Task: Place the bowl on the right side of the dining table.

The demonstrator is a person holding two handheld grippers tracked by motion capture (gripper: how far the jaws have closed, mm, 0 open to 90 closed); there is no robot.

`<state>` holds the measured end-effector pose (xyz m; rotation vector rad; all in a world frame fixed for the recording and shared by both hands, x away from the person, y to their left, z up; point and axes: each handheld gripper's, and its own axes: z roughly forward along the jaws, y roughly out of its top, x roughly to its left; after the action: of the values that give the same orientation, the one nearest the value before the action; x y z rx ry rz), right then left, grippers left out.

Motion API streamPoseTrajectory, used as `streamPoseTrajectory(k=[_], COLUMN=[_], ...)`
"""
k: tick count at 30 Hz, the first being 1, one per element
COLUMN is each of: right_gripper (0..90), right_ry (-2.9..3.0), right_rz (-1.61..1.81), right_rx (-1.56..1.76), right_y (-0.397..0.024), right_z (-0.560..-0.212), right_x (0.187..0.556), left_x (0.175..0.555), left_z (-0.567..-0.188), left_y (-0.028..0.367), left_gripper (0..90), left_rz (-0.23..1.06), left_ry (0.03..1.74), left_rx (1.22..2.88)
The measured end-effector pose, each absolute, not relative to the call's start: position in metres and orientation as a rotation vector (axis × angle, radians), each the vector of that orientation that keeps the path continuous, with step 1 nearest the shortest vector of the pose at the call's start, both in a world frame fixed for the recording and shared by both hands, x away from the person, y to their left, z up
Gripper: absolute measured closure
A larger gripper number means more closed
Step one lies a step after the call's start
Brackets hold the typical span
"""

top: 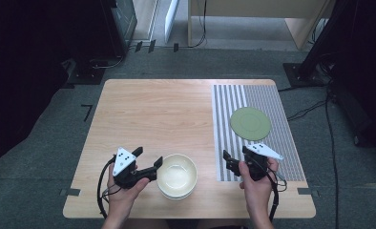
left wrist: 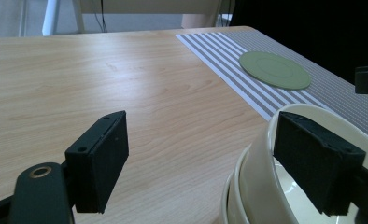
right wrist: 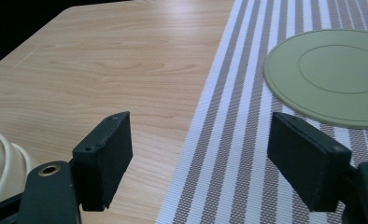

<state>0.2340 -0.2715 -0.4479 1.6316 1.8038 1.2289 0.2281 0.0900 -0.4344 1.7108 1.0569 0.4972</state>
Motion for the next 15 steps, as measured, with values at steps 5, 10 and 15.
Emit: streamPoseTrajectory(k=[5,10,15], right_gripper=[22.6,23.0,24.3], right_ry=[1.831,1.849,1.862], right_rz=[1.243,1.254,1.278], right_rx=[1.612,1.589,1.572], right_y=[-0.262,-0.253,-0.242], right_z=[-0.447,-0.447,-0.445], right_x=[0.233,0.232,0.230], left_x=[0.226,0.225,0.223], left_z=[-0.436,-0.438,-0.441], left_y=[0.084,0.078,0.072], left_gripper=[24.2,32.1,43.3], left_rz=[0.454,0.426,0.418], left_ry=[1.036,1.017,0.996], left_rx=[1.733,1.770,1.818])
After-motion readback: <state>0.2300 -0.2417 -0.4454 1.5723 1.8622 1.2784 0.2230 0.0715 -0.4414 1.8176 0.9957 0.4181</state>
